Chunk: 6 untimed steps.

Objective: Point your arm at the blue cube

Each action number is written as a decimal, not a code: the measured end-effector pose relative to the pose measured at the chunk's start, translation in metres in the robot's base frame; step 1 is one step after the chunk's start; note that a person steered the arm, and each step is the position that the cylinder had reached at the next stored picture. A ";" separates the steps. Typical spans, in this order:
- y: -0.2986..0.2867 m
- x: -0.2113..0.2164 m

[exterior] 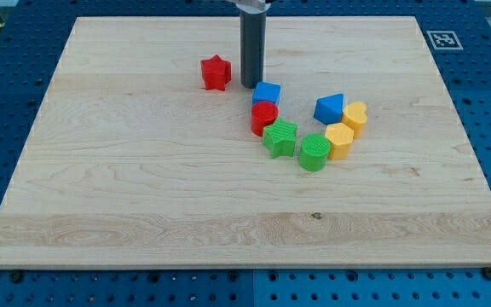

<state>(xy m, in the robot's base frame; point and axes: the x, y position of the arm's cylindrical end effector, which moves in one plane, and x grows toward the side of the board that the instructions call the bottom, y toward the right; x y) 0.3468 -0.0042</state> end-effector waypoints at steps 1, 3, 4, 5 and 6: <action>-0.048 -0.019; -0.112 -0.027; -0.113 -0.026; -0.082 -0.026; -0.022 -0.021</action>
